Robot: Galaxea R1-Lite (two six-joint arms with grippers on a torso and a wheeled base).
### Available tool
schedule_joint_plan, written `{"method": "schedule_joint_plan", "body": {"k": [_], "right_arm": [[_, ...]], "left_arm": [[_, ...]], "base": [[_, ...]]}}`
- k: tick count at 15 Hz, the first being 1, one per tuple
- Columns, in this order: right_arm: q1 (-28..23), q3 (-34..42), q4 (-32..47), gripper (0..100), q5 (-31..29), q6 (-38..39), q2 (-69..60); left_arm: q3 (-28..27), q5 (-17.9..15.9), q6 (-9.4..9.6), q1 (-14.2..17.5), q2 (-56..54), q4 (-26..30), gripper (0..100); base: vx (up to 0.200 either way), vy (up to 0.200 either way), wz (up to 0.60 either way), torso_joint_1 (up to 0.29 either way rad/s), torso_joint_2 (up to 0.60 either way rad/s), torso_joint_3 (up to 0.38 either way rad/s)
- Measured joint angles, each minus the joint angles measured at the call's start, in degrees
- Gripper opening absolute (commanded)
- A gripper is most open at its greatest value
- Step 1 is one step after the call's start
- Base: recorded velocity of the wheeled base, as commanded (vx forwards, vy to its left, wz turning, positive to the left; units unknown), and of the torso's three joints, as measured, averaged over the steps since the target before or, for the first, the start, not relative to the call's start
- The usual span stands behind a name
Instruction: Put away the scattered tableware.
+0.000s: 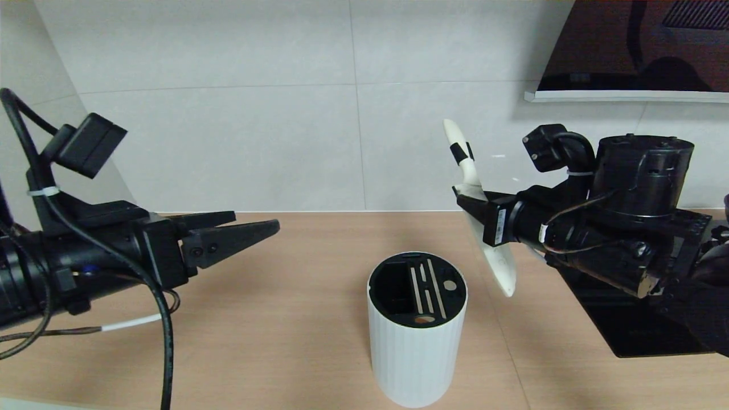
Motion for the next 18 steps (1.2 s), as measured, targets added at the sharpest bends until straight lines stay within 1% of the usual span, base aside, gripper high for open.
{"method": "schedule_joint_plan", "body": {"k": [1,2,3,4,7,8,9,10,11,12,13,14,16,17,18], "right_arm": [[1.05,0.22,-0.02,0,-0.8,0.02,-0.05],[2.23,0.4,-0.05,0,-2.26,0.02,-0.09],[3.04,0.62,-0.07,0,-2.68,0.02,-0.22],[3.44,0.77,-0.09,0,-2.72,0.02,-0.3],[5.9,1.56,-0.11,0,-2.83,0.4,-1.22],[7.17,1.78,-0.09,0,-2.88,1.3,-1.51],[8.08,1.88,-0.07,0,-2.9,1.8,-1.66],[9.13,1.88,-0.11,0,-2.91,2.38,-1.68],[10.4,1.88,-0.09,0,-2.9,3.15,-1.62],[11.36,1.73,-0.11,0,-2.9,3.94,-1.46],[12.15,1.57,-0.09,0,-2.9,4.6,-1.27],[12.65,1.43,-0.11,0,-2.9,4.78,-1.07],[13.84,1.15,-0.29,0,-2.94,5.44,-0.46],[14.28,1.05,-0.44,0,-2.96,6.07,-0.22],[14.86,1.01,-0.4,0,-2.91,6.36,0.02]], "left_arm": [[0.0,-0.04,-2.47,-1.34,0.71,-0.83,100],[0.0,-0.06,-5.67,-3.08,1.38,-3.18,100],[0.2,-0.11,-7.42,-4.38,2.01,-4.82,100],[0.33,-0.11,-8.11,-5.07,2.52,-5.27,100],[0.68,-0.17,-16.37,-8.73,4.46,-9.2,100],[0.88,-0.17,-19.36,-10.28,5.27,-12.24,100],[1.29,-0.17,-20.7,-11.3,5.9,-13.17,100],[1.62,-0.15,-23.71,-12.15,6.75,-17.71,100],[2.26,-0.11,-27.45,-12.95,7.94,-23.25,100],[3.0,-0.09,-29.87,-13.56,9.29,-27.19,100],[3.5,0.02,-31.07,-13.91,10.44,-29.62,100],[4.0,0.07,-31.56,-14.3,11.43,-30.24,100],[4.73,0.93,-31.98,-15.51,13.29,-33.26,100],[4.99,2.07,-32.0,-16.12,14.13,-34.41,100],[5.12,3.83,-31.98,-16.64,15.07,-36.85,100]], "base": [[0.0,0.0,0.0,0.0,0.0,0.0],[0.0,0.0,0.0,0.0,0.0,0.0],[0.0,0.0,0.0,0.0,0.0,0.0],[0.0,0.0,0.0,0.0,0.0,0.0],[0.0,0.0,0.0,0.0,0.0,0.0],[0.0,0.0,0.0,0.0,0.0,0.0],[0.0,0.0,0.0,0.0,0.0,0.0],[0.0,0.0,0.0,0.0,0.0,0.0],[0.0,0.0,0.0,0.0,0.0,0.0],[0.0,0.0,0.0,0.0,0.0,0.0],[0.0,0.0,0.0,0.0,0.0,0.0],[0.0,0.0,0.0,0.0,0.0,0.0],[0.0,0.0,0.0,0.0,0.0,0.0],[0.0,0.0,0.0,0.0,0.0,0.0],[0.0,0.0,0.0,0.0,0.0,0.0]]}}
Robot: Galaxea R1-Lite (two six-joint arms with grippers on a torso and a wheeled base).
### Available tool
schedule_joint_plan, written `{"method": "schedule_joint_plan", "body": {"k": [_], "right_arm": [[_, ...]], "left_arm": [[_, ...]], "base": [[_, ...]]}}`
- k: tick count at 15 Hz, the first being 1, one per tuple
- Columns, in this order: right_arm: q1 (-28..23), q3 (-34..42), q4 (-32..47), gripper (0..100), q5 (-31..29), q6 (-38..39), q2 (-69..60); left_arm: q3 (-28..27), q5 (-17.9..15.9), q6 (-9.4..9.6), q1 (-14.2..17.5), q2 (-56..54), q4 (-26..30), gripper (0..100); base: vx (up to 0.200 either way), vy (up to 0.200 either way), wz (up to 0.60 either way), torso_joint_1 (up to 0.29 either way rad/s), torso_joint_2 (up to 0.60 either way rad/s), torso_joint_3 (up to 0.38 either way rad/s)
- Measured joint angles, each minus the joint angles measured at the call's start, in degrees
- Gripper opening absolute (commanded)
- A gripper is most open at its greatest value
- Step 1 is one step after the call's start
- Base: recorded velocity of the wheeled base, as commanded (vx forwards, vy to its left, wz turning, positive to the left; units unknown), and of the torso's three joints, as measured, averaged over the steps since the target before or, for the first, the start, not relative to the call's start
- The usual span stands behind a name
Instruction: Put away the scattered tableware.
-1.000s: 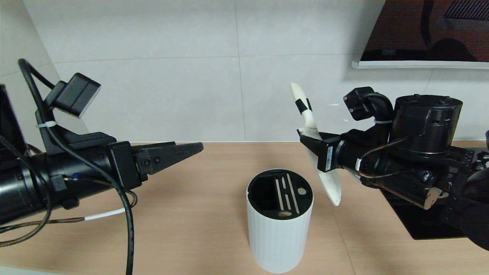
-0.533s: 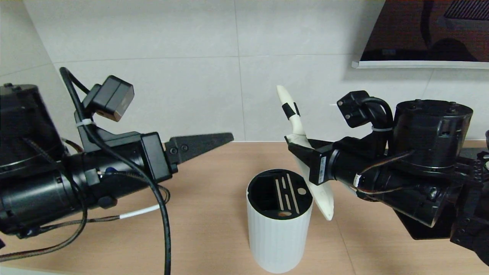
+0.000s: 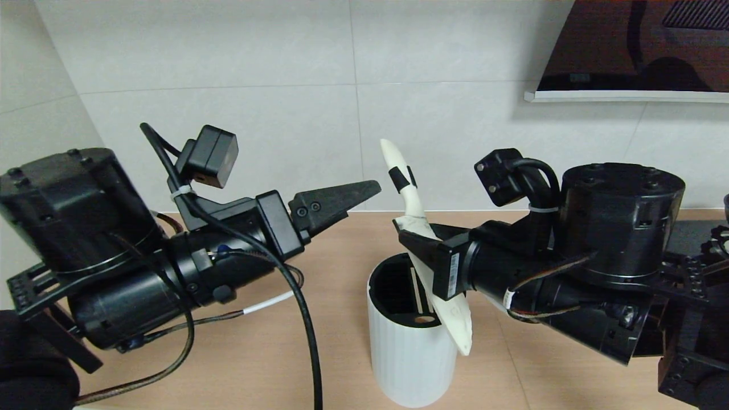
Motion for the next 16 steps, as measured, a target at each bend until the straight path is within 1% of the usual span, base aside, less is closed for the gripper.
{"method": "schedule_joint_plan", "body": {"k": [2,3,7,11,14,16], "right_arm": [[0.9,-0.05,-0.04,0,-0.05,0.2,0.33],[1.35,0.04,-0.11,0,-0.05,0.23,0.44],[2.69,0.28,-0.11,0,-0.07,0.69,0.5],[4.73,0.59,-0.12,0,-0.07,0.83,0.5],[6.06,0.83,-0.06,0,-0.1,1.46,0.55],[6.67,1.08,-0.04,0,-0.07,1.6,0.69]], "left_arm": [[0.22,2.74,0.0,-1.11,2.02,-2.95,100],[0.24,3.39,-0.02,-1.68,2.97,-3.56,100],[0.26,3.58,0.02,-2.16,4.56,-3.96,100],[0.85,3.85,0.09,-2.23,5.94,-8.46,100],[1.07,4.02,0.2,-2.23,7.08,-8.89,100],[1.07,5.06,0.35,-2.24,7.5,-8.95,100]], "base": [[0.0,0.0,0.0,0.0,0.0,0.0],[0.0,0.0,0.0,0.0,0.0,0.0],[0.0,0.0,0.0,0.0,0.0,0.0],[0.0,0.0,0.0,0.0,0.0,0.0],[0.0,0.0,0.0,0.0,0.0,0.0],[0.0,0.0,0.0,0.0,0.0,0.0]]}}
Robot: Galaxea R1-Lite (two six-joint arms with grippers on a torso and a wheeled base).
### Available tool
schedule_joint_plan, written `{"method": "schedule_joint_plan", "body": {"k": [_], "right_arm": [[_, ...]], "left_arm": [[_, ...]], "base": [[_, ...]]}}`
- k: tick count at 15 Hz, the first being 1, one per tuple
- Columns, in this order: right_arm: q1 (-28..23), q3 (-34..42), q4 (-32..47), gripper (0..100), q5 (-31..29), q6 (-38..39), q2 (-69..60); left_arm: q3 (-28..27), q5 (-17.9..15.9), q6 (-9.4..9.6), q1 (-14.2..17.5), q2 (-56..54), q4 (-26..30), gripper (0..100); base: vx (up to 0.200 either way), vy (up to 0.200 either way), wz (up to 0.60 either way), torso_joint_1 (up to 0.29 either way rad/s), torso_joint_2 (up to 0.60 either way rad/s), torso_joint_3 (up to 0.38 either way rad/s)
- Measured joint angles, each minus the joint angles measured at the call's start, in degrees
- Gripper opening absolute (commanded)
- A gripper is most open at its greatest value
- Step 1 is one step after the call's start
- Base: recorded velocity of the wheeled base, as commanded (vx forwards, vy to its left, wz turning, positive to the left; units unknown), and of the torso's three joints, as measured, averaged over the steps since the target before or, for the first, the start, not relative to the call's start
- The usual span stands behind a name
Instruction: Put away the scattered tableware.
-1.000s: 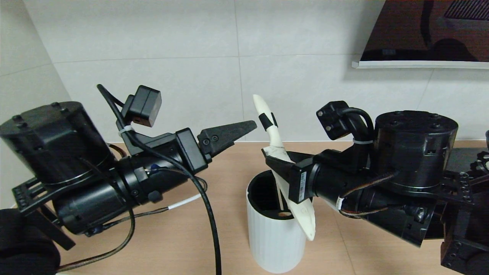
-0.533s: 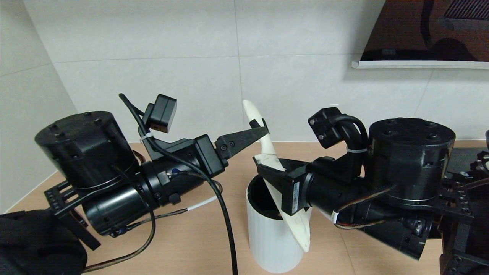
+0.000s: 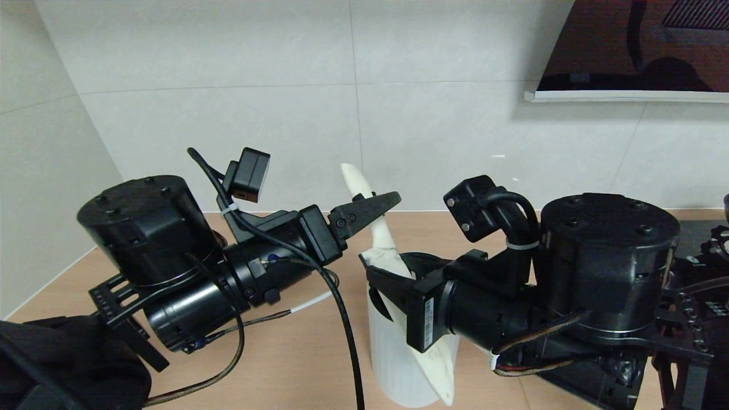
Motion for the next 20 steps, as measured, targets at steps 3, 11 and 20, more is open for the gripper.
{"method": "schedule_joint_plan", "body": {"k": [3,11,20], "right_arm": [[0.96,0.18,-0.02,0,0.0,0.05,0.11],[1.85,0.63,-0.05,0,0.0,0.16,0.3],[2.32,0.96,-0.09,0,-1.16,0.07,-0.04]], "left_arm": [[-0.41,0.9,0.04,0.01,0.28,-0.13,100],[0.0,1.21,-0.02,-0.24,1.94,-3.07,100],[0.11,1.12,0.02,-0.24,2.35,-3.17,0]], "base": [[0.0,0.0,0.0,0.0,0.0,0.0],[0.0,0.0,0.0,0.0,0.0,0.0],[0.0,0.0,0.0,0.0,0.0,0.0]]}}
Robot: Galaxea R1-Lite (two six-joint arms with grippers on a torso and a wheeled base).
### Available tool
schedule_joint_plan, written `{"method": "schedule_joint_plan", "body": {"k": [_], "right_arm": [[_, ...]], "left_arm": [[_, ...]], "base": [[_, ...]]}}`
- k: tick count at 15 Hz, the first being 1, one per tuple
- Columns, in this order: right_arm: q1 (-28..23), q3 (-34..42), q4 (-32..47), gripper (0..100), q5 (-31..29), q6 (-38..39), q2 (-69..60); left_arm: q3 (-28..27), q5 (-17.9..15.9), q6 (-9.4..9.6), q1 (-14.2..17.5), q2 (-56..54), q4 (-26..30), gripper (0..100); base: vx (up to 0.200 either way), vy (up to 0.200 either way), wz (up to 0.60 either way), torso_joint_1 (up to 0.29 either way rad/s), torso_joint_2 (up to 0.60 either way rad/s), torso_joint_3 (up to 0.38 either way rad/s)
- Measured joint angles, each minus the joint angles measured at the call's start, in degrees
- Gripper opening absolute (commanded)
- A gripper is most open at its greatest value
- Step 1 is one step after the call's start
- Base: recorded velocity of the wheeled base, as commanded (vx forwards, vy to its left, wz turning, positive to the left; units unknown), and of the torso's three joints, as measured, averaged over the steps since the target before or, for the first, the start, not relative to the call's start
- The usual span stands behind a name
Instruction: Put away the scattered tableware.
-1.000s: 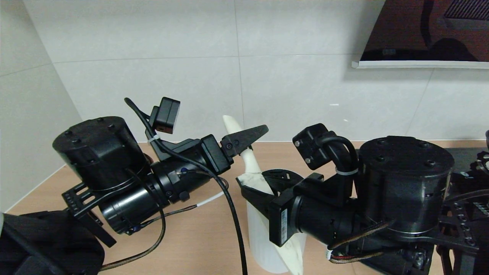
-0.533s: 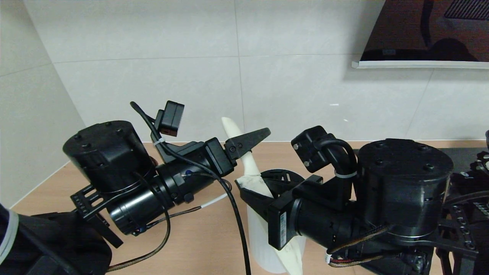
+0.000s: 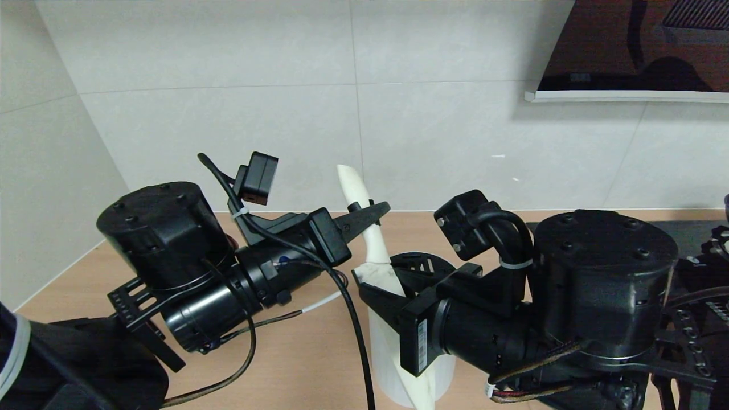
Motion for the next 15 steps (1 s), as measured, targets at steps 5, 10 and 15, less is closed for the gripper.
{"method": "schedule_joint_plan", "body": {"k": [5,10,15], "right_arm": [[0.07,-0.12,0.0,0,-0.33,-0.02,-0.11],[-0.11,-0.22,-0.34,100,-0.57,-0.02,-0.13],[-0.3,-0.06,-0.18,100,-0.62,0.0,-0.32]], "left_arm": [[-0.02,0.04,-0.05,0.0,-0.09,0.02,0],[0.01,0.04,-0.02,0.0,-0.22,0.35,0],[0.0,-0.02,-0.22,0.0,-0.5,0.13,0]], "base": [[0.0,0.0,0.0,0.0,0.0,0.0],[0.0,0.0,0.0,0.0,0.0,0.0],[0.0,0.0,0.0,0.0,0.0,0.0]]}}
